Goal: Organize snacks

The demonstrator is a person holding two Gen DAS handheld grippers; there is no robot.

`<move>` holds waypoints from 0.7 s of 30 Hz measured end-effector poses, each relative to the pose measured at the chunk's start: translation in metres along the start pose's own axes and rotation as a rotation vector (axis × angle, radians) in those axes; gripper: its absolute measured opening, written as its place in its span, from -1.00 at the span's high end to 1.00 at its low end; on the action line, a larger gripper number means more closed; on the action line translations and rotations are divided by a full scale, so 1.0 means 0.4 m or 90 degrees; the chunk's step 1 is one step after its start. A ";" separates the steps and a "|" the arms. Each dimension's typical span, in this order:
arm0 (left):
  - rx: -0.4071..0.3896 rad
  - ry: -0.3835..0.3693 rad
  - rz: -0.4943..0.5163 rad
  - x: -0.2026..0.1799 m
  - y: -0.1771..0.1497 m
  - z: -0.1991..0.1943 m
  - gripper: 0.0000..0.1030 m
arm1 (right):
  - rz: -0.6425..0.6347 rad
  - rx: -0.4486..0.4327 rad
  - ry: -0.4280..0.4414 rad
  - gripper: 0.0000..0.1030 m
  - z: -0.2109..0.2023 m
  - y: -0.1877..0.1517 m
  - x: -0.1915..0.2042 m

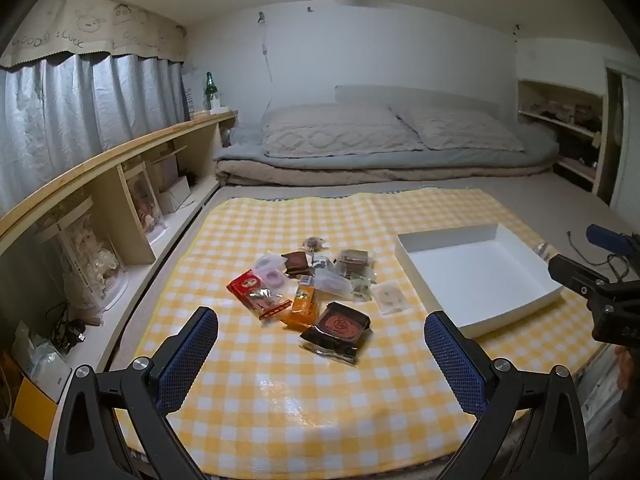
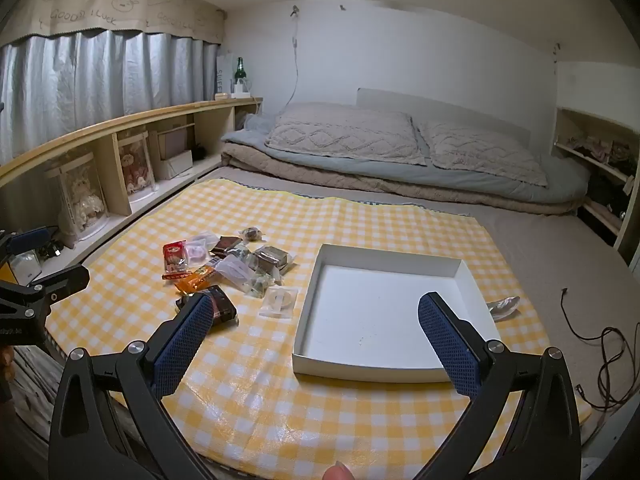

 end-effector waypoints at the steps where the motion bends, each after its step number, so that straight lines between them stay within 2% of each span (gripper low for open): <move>1: 0.001 0.001 0.003 -0.001 0.000 0.000 -1.00 | 0.000 0.000 0.000 -1.00 0.000 0.000 0.000; 21: 0.009 -0.005 -0.003 0.001 -0.001 0.002 -1.00 | -0.001 0.001 -0.001 -1.00 0.002 0.000 0.001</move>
Point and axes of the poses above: each gripper's, at about its wrist camera, not at the fingertips, and z roughly the way its jaws point, x to its left, y to its top, the point moved 6 cm from there along z, roughly the way its jaws point, and after that the axes turned 14 degrees about x, right-handed, at the moved point
